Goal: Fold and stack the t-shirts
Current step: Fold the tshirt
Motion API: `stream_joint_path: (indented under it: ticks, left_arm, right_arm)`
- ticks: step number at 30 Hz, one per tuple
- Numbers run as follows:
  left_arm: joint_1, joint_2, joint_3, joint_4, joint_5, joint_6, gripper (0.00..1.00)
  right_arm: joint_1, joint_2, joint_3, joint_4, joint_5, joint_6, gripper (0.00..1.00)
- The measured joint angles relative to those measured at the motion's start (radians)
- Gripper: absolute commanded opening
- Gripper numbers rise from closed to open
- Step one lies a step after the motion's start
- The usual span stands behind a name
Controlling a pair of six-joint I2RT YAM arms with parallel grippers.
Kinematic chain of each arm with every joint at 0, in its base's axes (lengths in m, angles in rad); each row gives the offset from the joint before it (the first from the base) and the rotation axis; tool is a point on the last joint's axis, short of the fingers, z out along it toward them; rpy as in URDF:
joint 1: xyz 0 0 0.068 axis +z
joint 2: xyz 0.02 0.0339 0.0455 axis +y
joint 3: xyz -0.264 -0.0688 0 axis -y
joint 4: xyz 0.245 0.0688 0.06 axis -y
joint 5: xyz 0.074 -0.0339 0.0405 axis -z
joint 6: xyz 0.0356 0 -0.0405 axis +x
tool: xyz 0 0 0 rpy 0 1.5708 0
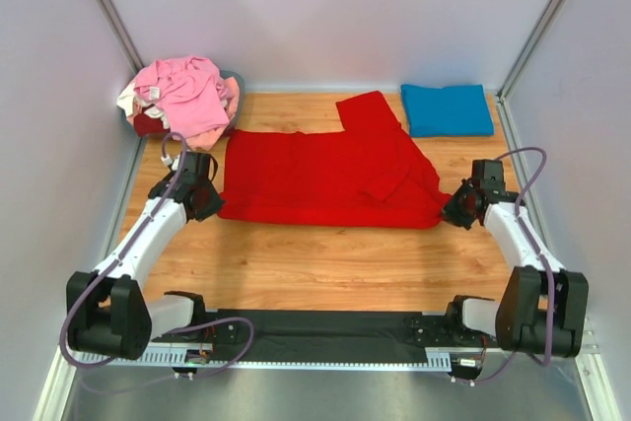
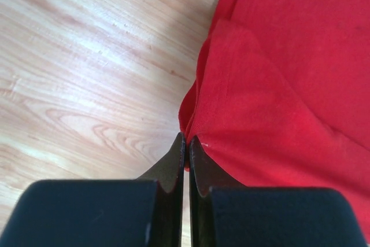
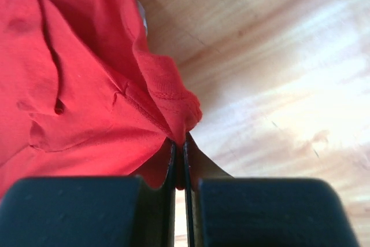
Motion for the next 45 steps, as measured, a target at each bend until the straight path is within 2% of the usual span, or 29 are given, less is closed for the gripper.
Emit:
stream_joint_path:
  ticks: [12,15,16,17,18,19,20,23,24,26,30,31,34,38,42,45]
  left_arm:
    - [-0.003,-0.24,-0.124,-0.119,0.074,-0.053,0.0]
    - [-0.003,-0.302,-0.159,-0.143,0.105,-0.065,0.32]
    - [-0.003,-0.325,-0.171,-0.149,0.115,-0.069,0.52]
    - [-0.003,-0.346,-0.179,-0.16,0.124,-0.064,0.6]
    - [-0.002,-0.372,-0.185,-0.171,0.134,-0.07,0.64]
    - [-0.002,-0.395,-0.189,-0.18,0.145,-0.076,0.69]
    - [-0.002,-0.422,-0.189,-0.189,0.164,-0.078,0.71]
    - [-0.003,-0.487,-0.172,-0.22,0.21,-0.074,0.76]
    - [-0.003,-0.502,-0.15,-0.24,0.225,-0.061,0.76]
    - [-0.003,-0.507,-0.089,-0.271,0.237,-0.03,0.77]
    - [-0.003,-0.477,0.074,-0.307,0.224,0.078,0.77]
    - [-0.003,-0.464,0.114,-0.319,0.213,0.109,0.77]
    - [-0.003,-0.432,0.184,-0.317,0.175,0.198,0.76]
    - [-0.002,-0.415,0.173,-0.314,0.082,0.286,0.77]
    - [-0.003,-0.426,0.135,-0.317,0.011,0.315,0.77]
    - [-0.003,-0.44,0.129,-0.317,-0.012,0.321,0.77]
  right_arm:
    - [0.001,-0.319,-0.091,-0.184,0.137,0.097,0.0]
    - [0.001,-0.344,-0.098,-0.229,0.166,0.136,0.25]
    - [0.001,-0.348,-0.098,-0.243,0.176,0.153,0.51]
    - [0.0,-0.352,-0.099,-0.253,0.19,0.172,0.73]
    - [-0.002,-0.359,-0.1,-0.263,0.206,0.182,0.86]
    - [-0.002,-0.365,-0.1,-0.27,0.218,0.189,0.96]
    - [-0.004,-0.378,-0.1,-0.277,0.232,0.195,0.98]
    - [-0.006,-0.417,-0.098,-0.294,0.273,0.202,0.96]
    - [-0.007,-0.432,-0.095,-0.295,0.277,0.198,0.9]
    - [-0.008,-0.45,-0.09,-0.28,0.268,0.182,0.86]
    - [-0.009,-0.444,-0.083,-0.177,0.129,0.133,0.78]
    - [-0.005,-0.424,-0.08,-0.148,0.092,0.126,0.72]
    - [0.032,-0.312,-0.068,-0.057,0.006,0.116,0.67]
    - [0.124,-0.175,-0.067,0.028,-0.05,0.116,0.59]
    - [0.224,-0.058,-0.039,0.082,-0.058,0.117,0.59]
    - [0.248,0.014,-0.013,0.116,-0.059,0.117,0.58]
